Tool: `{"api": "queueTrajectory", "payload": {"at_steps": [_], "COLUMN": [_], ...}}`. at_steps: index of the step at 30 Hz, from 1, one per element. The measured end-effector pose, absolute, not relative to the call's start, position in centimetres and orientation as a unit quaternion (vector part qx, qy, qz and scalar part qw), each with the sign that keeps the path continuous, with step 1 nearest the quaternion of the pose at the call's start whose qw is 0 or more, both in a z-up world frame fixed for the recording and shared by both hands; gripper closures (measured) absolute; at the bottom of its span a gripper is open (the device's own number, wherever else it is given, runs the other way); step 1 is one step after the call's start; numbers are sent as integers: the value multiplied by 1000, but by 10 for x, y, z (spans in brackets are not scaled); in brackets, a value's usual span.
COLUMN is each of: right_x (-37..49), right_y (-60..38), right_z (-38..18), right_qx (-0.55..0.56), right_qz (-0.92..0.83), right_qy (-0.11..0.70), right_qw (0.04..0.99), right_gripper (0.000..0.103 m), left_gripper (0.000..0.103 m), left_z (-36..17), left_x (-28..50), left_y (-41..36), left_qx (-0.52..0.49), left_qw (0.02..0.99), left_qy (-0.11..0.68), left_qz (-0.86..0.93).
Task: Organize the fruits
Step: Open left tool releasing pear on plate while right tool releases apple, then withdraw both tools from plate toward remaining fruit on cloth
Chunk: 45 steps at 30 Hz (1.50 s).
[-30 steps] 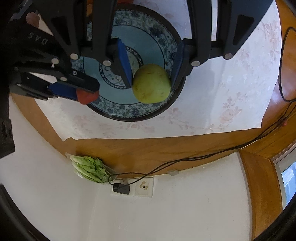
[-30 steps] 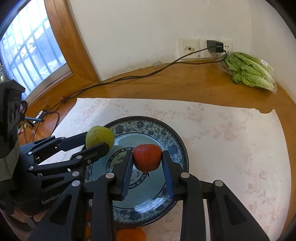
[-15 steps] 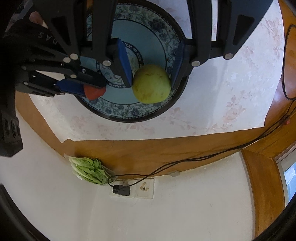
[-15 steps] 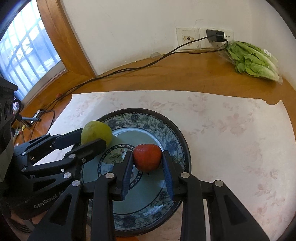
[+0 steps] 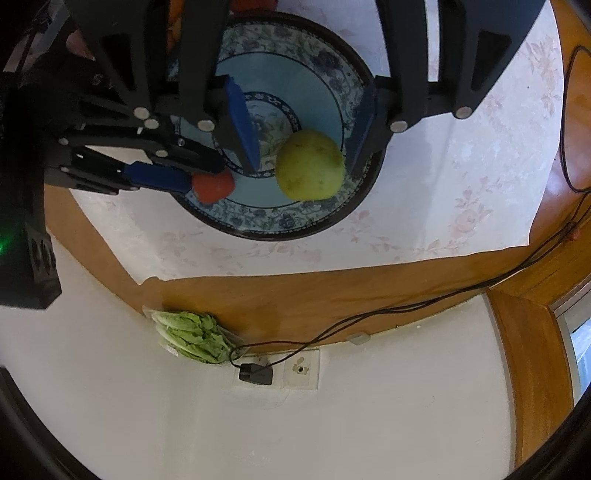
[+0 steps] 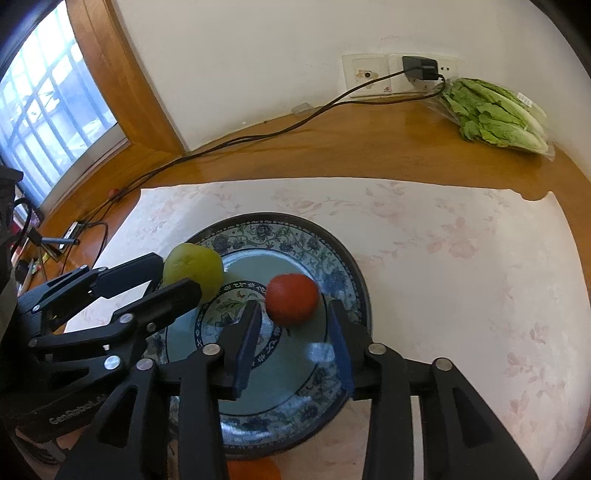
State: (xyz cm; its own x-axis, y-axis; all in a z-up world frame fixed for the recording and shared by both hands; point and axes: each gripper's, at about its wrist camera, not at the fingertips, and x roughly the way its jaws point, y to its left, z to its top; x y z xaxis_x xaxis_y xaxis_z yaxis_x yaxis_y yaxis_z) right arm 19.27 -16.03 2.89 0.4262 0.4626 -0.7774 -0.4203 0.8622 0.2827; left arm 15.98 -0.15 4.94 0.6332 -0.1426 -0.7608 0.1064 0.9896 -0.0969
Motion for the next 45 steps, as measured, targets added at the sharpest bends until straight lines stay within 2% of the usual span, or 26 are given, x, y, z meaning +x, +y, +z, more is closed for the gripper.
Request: {"api": "queueTrajectory", "payload": {"at_steps": [3,19,45], "right_x": [189,146,66], "right_y": [-167,-177,-226], "right_z": [33,57,56], "right_qx": [33,34,20], "right_qz": [262,283,243], "right_qy": [467,465,481], "right_qw": [844,838,842], "right_gripper": [55,55,55], "left_gripper": [45,36,32], "left_z": [53,68,65], "left_x": [155,122,53], "left_y": [-1,3,13], "left_qx": [-26,-29,-29], "left_qw": [903,896,885], "left_qy": [422,441,462], "left_qz": [-69,-51,-38]}}
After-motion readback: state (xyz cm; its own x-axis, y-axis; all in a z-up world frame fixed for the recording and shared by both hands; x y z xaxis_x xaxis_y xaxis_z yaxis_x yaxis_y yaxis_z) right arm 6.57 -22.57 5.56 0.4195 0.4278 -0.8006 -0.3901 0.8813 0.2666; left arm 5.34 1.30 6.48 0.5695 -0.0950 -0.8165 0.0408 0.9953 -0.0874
